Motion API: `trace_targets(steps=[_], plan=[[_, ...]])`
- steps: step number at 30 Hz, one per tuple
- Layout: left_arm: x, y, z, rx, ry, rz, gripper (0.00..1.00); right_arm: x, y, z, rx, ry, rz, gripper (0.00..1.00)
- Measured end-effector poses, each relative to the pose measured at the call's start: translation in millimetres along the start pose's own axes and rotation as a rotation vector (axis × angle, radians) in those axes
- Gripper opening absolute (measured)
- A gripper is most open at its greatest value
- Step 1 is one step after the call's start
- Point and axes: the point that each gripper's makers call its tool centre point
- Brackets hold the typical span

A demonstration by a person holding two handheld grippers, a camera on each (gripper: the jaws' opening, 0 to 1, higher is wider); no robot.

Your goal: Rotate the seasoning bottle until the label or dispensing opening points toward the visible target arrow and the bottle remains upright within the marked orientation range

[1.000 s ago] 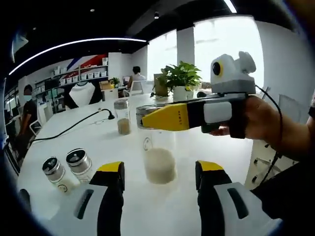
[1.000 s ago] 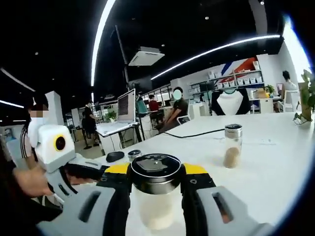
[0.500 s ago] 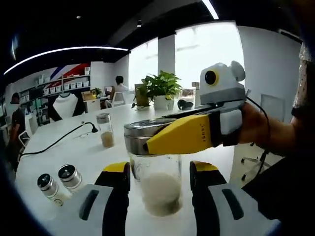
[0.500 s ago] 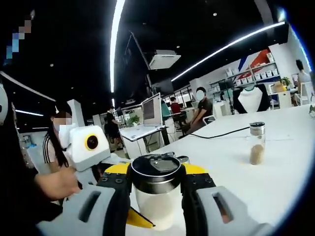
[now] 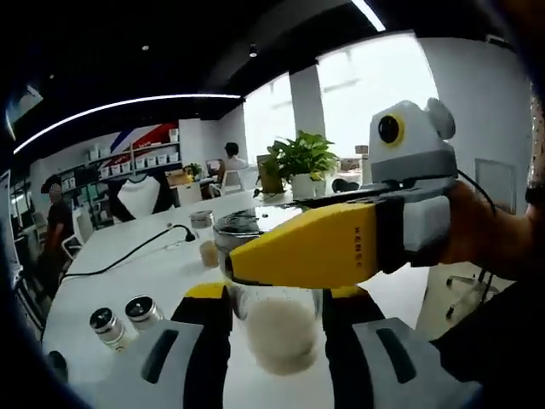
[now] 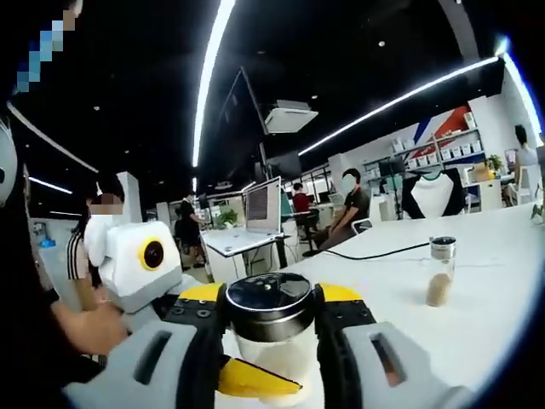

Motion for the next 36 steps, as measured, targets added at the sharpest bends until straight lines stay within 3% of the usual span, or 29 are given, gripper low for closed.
trace_targets(steps=[1, 2, 3, 8, 14, 15, 18, 22, 24, 30, 32, 36], plan=[[0.2, 1.2, 0.2, 0.002, 0.003, 0.022, 0.43, 1.0, -0.8, 1.3, -0.009, -0.004, -0.013, 0.4], [0.1, 8.1, 1.8, 0.019, 0.026, 0.128, 0.43, 3.4, -3.1, 4.2, -0.023, -0.012, -0.061, 0.4], [-0.4, 8.7, 2.4, 0.02, 0.032, 0.151, 0.43, 7.9, -3.1, 7.9, -0.112, -0.012, -0.126, 0.4], [-4.9, 10.0, 8.2, 0.008, 0.03, 0.16, 0.43, 8.6, -1.4, 13.3, -0.107, -0.02, -0.1, 0.39], [-12.7, 1.5, 14.3, 0.005, 0.004, 0.052, 0.43, 0.8, 1.4, 16.9, 0.036, -0.051, 0.038, 0.38], [-14.4, -3.4, 18.5, 0.003, -0.01, -0.003, 0.43, -3.5, 5.1, 20.1, 0.067, -0.059, 0.097, 0.38], [-16.1, -10.5, 23.2, -0.026, -0.024, -0.084, 0.44, -7.5, 19.2, 25.7, 0.029, -0.057, 0.199, 0.38], [-17.4, -20.6, 30.5, -0.064, -0.059, -0.195, 0.45, -10.1, 29.0, 29.4, -0.002, -0.043, 0.259, 0.38], [-18.0, -21.6, 32.2, -0.075, -0.066, -0.212, 0.45, -10.6, 33.4, 31.0, -0.02, -0.039, 0.279, 0.38], [-17.0, -20.5, 38.0, -0.076, -0.091, -0.159, 0.45, -11.4, 38.5, 35.6, -0.079, -0.052, 0.276, 0.38], [-15.7, -13.9, 37.0, -0.104, -0.086, -0.097, 0.45, -8.8, 34.9, 36.2, -0.142, -0.056, 0.208, 0.38], [-13.5, 4.1, 26.6, -0.053, -0.014, 0.066, 0.44, -3.7, 27.3, 30.7, -0.294, -0.011, 0.028, 0.36]])
Point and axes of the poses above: the point that each gripper's makers call its tool centre point, and the gripper's own axes: x roughly forward along the fingers, y roughly to its left, z roughly out of its top, and after that the axes turned 2 degrees about y, right-handed
